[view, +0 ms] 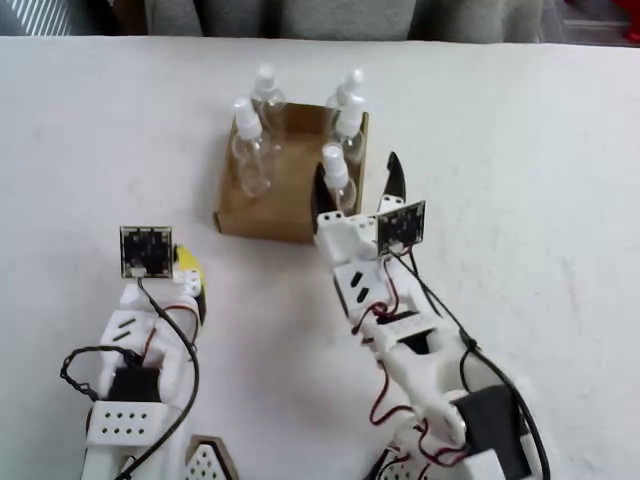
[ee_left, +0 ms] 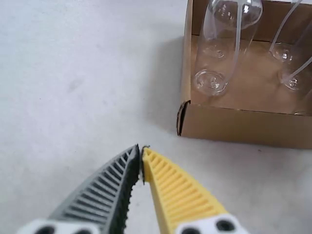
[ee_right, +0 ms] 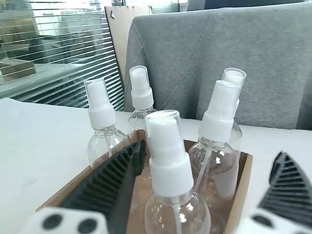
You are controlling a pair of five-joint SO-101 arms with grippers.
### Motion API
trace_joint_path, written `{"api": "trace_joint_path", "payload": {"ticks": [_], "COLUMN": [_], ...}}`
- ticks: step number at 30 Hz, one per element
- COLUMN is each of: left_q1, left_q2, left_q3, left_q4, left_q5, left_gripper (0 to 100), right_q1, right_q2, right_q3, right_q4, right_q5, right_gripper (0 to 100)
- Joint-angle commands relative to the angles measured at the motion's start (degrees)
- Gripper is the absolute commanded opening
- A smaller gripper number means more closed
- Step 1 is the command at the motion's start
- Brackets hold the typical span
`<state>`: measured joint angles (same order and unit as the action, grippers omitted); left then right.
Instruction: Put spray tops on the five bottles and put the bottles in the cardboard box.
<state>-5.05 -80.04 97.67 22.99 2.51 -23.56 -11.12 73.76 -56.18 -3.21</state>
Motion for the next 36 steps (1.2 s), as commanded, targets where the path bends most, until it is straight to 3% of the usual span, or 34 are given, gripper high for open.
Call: {"api": "trace_joint_path", "payload": {"ticks": [1, 13, 20, 23, 30, 36], "left_q1": [0.5, 0.5, 0.5, 0.5, 0.8, 3.6], "left_q2": [-0.6, -0.6, -0.6, -0.6, -0.6, -0.7], "left_q3": [-0.3, -0.3, -0.3, -0.3, -0.3, -0.4], "left_q4": [-1.9, -1.9, -1.9, -1.9, -1.9, 2.9], "left_q5": [-0.7, -0.7, -0.7, -0.7, -1.1, -9.9], "left_gripper": [2, 2, 2, 2, 2, 2], "right_q1": [0.3, 0.7, 3.2, 6.5, 14.6, 17.5], "right_q2": [-8.5, -33.5, -51.5, -57.2, -69.8, -83.5], "right_q3": [1.1, 1.5, 1.5, 1.2, 1.1, 1.1], "right_q4": [3.0, 27.5, 46.4, 51.6, 66.1, 87.0], "right_q5": [0.7, 1.0, 1.1, 1.1, 1.1, 1.1], "right_gripper": [34.6, 32.2, 0.2, 6.4, 1.9, 1.5]}}
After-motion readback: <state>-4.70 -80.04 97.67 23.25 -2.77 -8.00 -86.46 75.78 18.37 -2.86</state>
